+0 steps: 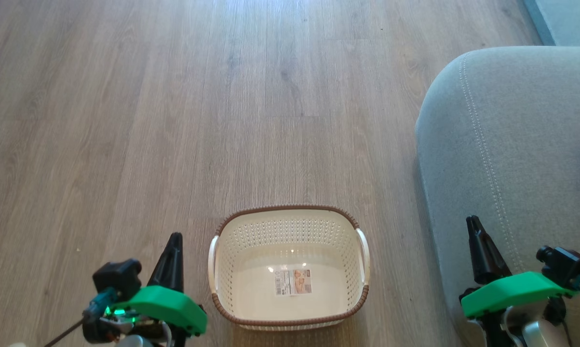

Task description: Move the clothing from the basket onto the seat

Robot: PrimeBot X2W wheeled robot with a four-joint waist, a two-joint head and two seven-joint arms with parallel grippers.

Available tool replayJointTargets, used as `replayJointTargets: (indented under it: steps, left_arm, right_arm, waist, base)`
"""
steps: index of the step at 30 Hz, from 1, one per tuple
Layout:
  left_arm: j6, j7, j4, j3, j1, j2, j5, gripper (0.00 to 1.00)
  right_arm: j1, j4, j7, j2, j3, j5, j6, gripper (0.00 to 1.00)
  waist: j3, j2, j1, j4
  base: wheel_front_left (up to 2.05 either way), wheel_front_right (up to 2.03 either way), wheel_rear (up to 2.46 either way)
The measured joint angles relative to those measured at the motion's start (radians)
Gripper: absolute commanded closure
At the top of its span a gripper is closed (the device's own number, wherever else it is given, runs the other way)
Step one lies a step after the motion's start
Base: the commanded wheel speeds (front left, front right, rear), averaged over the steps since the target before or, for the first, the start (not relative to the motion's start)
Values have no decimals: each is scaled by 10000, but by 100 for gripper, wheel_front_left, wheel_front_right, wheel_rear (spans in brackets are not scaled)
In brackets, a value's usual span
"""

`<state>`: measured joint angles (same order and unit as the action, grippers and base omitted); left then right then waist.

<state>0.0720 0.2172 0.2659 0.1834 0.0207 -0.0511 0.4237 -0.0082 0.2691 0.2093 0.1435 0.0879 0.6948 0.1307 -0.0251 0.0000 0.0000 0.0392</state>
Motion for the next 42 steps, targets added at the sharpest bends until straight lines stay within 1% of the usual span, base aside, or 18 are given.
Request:
replayJointTargets:
  steps: [6, 10, 16, 31, 42]
  left_arm:
    - [-169, -151, 4, -203, 1, -4, 644, 100]
    - [-176, -265, 6, -242, 1, -8, 1085, 100]
    - [-332, -456, 10, -337, 11, -13, 1732, 100]
    - [-527, -853, 15, -625, 23, -13, 3241, 100]
    - [-752, -1166, 19, -899, 36, -13, 4420, 100]
  right_arm:
    - [-1, 0, -169, -75, -134, 499, 0, 100]
    - [-1, 0, -249, -102, -180, 830, 0, 100]
    - [-5, 2, -426, -125, -288, 1331, 0, 100]
    - [-16, 4, -826, -199, -543, 2493, 0, 100]
    - [-35, 4, -1122, -299, -786, 3388, 0, 100]
  waist:
    - [12, 0, 0, -22]
    - [20, 0, 0, -36]
    - [32, 0, 0, -57]
    - [60, 0, 0, -107]
    - [82, 0, 0, -146]
  base:
    - [0, 0, 0]
    - [0, 0, 0]
    - [0, 0, 0]
    - [0, 0, 0]
    - [0, 0, 0]
